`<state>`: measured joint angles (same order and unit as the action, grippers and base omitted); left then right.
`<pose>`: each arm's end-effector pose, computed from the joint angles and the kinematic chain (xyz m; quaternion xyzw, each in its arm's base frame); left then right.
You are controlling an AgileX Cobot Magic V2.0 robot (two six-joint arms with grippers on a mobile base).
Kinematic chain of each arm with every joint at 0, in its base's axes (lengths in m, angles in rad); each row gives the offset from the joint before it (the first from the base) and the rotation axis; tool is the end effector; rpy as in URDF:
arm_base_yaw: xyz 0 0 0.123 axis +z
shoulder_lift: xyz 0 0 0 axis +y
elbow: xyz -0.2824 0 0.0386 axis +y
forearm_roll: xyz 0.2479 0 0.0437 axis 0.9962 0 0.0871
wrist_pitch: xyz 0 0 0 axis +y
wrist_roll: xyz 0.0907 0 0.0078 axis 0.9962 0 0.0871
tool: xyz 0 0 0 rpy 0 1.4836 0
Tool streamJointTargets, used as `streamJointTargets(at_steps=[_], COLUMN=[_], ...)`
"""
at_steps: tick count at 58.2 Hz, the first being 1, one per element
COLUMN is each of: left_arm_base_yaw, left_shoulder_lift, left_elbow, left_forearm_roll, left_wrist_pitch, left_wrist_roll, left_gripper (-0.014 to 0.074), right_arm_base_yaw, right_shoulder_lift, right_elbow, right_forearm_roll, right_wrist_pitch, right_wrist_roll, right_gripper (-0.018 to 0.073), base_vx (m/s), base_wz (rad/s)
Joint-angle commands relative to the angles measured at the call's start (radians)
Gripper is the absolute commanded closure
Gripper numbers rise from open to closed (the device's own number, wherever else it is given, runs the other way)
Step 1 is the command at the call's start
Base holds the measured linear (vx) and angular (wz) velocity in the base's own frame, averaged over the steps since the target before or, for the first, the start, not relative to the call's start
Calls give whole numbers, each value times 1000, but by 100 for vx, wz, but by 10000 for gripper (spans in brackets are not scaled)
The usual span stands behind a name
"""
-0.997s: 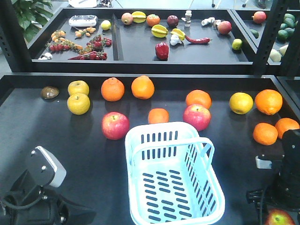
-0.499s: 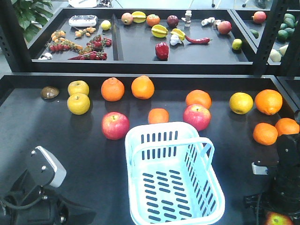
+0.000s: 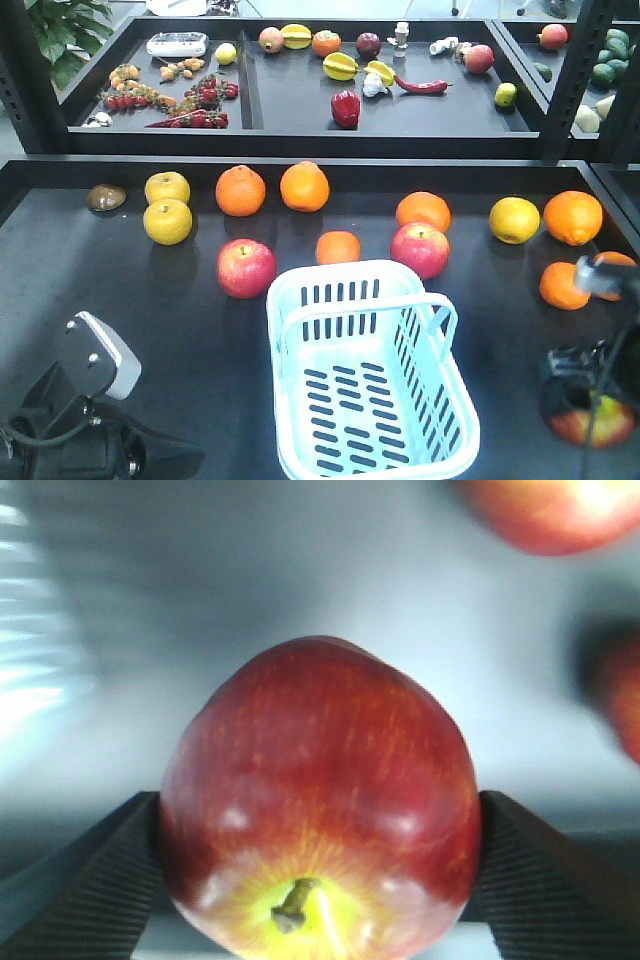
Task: Pick three apples into basket with both arms
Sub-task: 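Carry the apple over the basket and release it inside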
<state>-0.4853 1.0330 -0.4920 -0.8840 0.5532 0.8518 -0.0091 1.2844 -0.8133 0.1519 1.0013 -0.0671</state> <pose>0.1417 -0.1166 0.2339 0.3129 0.8592 -0.2660 0.3050 0.2151 0.0097 0.2426 0.0060 0.9934 0.0638 0.0949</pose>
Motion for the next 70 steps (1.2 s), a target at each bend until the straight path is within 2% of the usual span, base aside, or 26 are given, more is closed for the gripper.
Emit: streamJointTargets(at_steps=[1,5,11,17,25,35,39,48,54,61,70], left_arm_base_yaw=[-4,-4,-4,-4,-4,-4,-4,-4,-4,-4,-4], left_shoulder_lift=[-13,-13,-13,-13,-13,-13,-13,-13,-13,-13,-13], left_elbow=[-22,-22,-22,-22,-22,-22,-22,-22,-22,-22,-22], left_forearm_roll=[-38,-38,-38,-38,-38,-38,-38,-38,-38,-38,-38], left_wrist_pitch=[-25,-25,-25,-25,-25,-24,-24,-24,-24,-24,-24], left_wrist_roll=[-5,-5,-5,-5,-5,-5,-5,-5,-5,-5,-5], left_gripper=[602,602,602,602,602,602,602,602,602,602,602], right_arm_base_yaw=[-2,-2,-2,-2,-2,-2,-2,-2,-2,-2,-2], right_shoulder_lift=[-166,-236,-276,-267,-214,-122,-91,-46,-34,-32,-32], right_elbow=[-16,-2,47,100,124,123,123,121,120,120,120], right_forearm_roll=[206,380,563,650,718,849,876,926,937,939,958], right_wrist_pitch=[9,17,3,-37,-45,-40,-37,-44,-44,-45,-46], right_wrist_roll=[-141,-223,-340,-459,-533,-714,-759,-859,-880,-900,-910], right_gripper=[565,564,564,557,527,412,330,54,-90,-153,-130], base_vx=[0,0,0,0,0,0,0,0,0,0,0], base_wz=[0,0,0,0,0,0,0,0,0,0,0])
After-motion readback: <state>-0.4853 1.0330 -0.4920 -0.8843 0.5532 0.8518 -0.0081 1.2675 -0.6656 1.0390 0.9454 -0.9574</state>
